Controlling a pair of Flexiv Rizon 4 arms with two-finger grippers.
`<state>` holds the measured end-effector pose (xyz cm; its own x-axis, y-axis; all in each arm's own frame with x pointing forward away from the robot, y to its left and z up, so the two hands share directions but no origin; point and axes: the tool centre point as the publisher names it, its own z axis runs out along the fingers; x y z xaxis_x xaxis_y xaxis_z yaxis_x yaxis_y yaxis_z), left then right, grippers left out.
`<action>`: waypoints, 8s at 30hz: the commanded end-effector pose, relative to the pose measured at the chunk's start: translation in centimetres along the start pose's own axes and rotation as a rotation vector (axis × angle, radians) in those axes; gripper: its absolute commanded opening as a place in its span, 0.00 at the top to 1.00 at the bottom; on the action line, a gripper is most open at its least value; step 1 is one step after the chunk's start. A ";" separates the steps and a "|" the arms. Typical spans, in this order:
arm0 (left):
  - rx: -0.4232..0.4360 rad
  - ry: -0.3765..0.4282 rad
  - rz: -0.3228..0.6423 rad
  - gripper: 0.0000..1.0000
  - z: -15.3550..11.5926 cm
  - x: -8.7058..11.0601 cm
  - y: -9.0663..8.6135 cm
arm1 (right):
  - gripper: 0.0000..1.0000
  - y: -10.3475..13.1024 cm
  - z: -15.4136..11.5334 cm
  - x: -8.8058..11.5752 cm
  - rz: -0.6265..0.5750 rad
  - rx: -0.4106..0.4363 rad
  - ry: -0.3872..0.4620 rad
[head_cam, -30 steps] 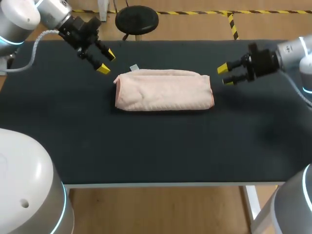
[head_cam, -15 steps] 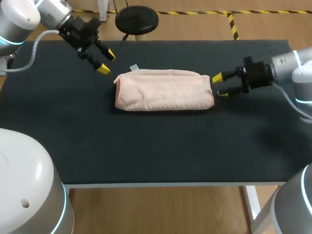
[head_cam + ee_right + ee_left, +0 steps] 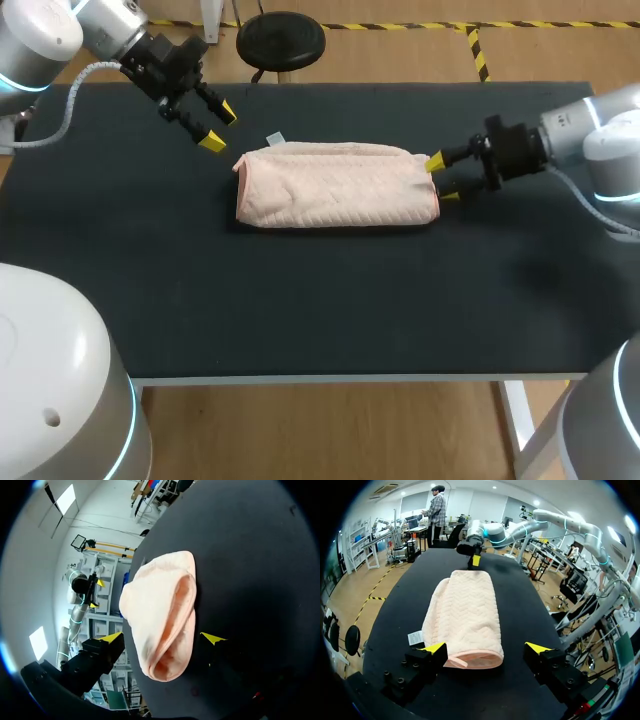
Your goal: Fold the towel
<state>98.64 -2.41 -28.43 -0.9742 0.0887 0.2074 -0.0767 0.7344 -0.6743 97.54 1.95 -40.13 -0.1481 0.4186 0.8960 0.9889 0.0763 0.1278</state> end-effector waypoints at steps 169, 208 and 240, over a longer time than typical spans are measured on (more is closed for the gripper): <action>0.002 -0.001 0.001 0.00 0.1 -0.1 0.1 | 1.00 9.7 22.1 15.0 -0.377 0.009 0.141; 0.002 -0.001 0.001 0.00 0.1 -0.1 0.1 | 1.00 13.1 25.9 15.5 -0.738 -0.096 0.163; 0.002 -0.001 0.001 0.00 0.1 -0.1 0.1 | 0.00 8.1 8.9 19.7 -0.686 -0.083 0.115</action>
<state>98.65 -2.43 -28.46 -0.9742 0.0887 0.2075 -0.0768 0.7342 -0.6746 104.17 20.72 -27.05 -0.7401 0.1620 0.6527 0.6718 0.2202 0.7072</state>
